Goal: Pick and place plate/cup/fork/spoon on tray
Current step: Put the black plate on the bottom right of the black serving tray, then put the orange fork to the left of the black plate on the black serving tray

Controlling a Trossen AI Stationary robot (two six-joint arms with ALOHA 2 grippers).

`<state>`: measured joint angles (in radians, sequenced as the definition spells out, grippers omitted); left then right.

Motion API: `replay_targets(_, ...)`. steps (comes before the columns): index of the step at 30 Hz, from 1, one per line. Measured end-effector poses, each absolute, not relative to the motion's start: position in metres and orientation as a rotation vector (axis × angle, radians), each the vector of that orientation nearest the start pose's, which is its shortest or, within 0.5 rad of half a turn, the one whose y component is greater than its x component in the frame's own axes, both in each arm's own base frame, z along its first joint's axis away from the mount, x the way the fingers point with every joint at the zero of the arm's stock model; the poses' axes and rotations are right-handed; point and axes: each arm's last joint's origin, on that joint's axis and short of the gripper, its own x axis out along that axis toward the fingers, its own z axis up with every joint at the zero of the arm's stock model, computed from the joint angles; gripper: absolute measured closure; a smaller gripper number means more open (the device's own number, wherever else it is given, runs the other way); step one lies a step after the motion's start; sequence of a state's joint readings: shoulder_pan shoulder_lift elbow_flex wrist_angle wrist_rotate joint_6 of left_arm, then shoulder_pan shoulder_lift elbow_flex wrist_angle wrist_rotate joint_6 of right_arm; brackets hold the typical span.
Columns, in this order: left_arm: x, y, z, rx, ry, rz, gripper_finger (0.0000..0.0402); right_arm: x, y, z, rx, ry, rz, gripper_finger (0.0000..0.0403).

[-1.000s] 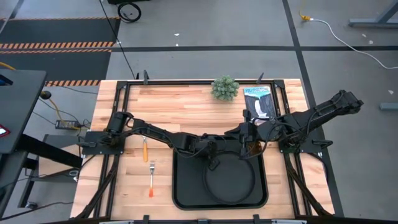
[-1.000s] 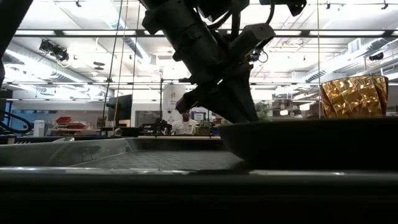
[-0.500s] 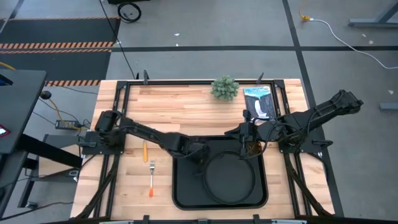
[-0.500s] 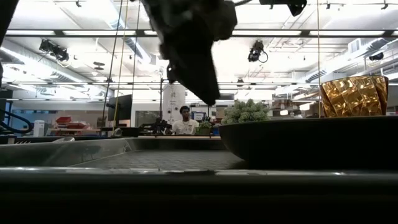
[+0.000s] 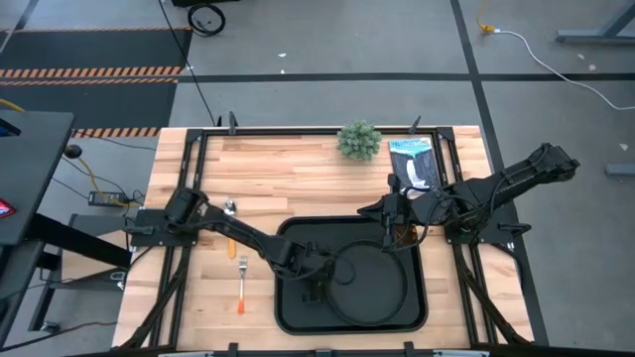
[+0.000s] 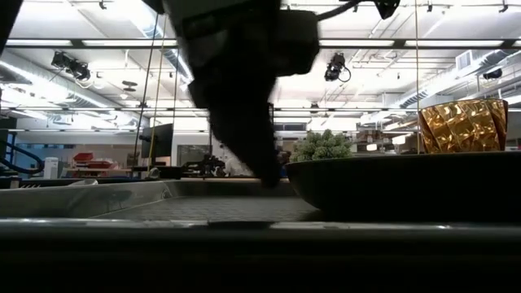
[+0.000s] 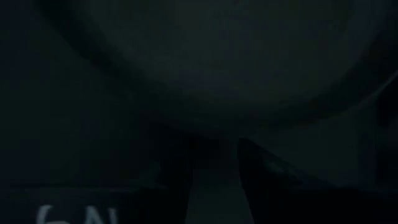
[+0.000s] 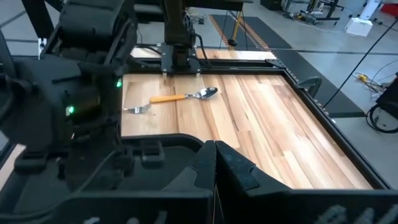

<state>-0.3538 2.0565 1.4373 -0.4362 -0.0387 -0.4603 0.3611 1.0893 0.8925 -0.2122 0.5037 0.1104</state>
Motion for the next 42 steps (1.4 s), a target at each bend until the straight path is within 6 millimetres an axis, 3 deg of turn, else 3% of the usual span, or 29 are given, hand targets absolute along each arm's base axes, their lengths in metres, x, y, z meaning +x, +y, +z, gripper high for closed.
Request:
replay_targets(5,0.408,-0.152,0.161,-0.237,0.980,-0.069,0.0267,0.225,0.070,0.311,-0.063,0.364,-0.161,0.0391)
replay_targets(17,0.406,-0.156,0.162,-0.140,0.962,-0.069,0.0277,0.225,0.070,0.311,-0.062,0.364,-0.155,0.0391)
replay_targets(23,0.378,-0.161,0.171,-0.030,1.096,0.060,0.0299,0.225,0.070,0.311,-0.070,0.363,-0.152,0.0391)
replay_targets(30,0.346,-0.176,0.182,-0.143,1.225,0.226,0.0316,0.226,0.071,0.313,-0.085,0.346,-0.147,0.0391)
replay_targets(36,0.318,-0.193,0.189,-0.165,1.231,0.390,0.0325,0.228,0.071,0.315,-0.124,0.324,-0.138,0.0391)
replay_targets(42,0.288,-0.203,0.212,-0.149,1.166,0.511,0.0342,0.236,0.074,0.315,-0.166,0.286,-0.128,0.0391)
